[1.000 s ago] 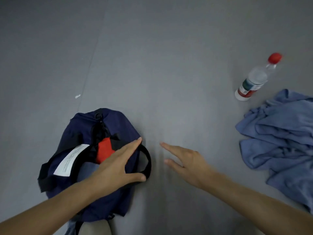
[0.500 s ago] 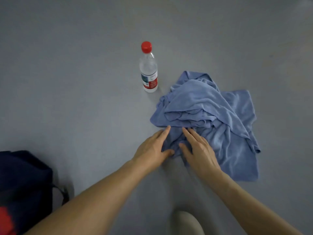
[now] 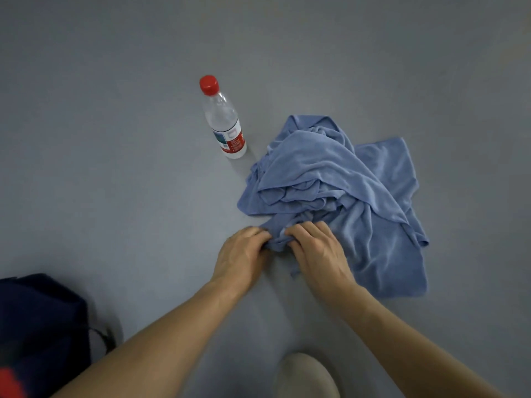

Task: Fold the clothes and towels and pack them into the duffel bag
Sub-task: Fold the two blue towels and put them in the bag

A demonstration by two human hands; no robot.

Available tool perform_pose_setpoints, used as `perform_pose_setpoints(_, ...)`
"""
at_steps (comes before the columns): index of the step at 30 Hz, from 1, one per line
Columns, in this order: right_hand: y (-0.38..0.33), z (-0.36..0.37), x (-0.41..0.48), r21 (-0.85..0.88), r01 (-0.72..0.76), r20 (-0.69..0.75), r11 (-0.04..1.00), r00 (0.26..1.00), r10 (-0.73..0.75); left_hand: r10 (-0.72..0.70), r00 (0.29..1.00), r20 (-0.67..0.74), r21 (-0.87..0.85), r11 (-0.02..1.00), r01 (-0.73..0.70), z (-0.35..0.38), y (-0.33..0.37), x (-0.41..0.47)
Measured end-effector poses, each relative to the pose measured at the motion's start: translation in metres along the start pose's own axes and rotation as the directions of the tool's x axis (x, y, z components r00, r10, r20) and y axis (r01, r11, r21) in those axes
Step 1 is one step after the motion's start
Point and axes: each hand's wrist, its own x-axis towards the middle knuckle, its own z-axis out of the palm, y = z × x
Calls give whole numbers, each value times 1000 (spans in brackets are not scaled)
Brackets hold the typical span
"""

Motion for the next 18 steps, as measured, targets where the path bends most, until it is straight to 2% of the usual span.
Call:
perform_pose_setpoints(4,-36,-33,16,83,-11,-116,996,993,20,-47,981,-191,-32,999,41,-65,4,-20)
perform_pose_setpoints(8,-75,-79,34,102,96,-145,990,986,-80,-34,958,-285,-64,998,17,-137,21,-41)
perform_pose_setpoints(12,-113,-132,49,57,152,-248,987,960,-134,-64,903,-424,-96,995,25,-202,38,-56)
perform_pose_setpoints(18,-160,-206,67,74,148,-332,986,936,-116,-105,821,-561,-145,989,27,-290,74,-66)
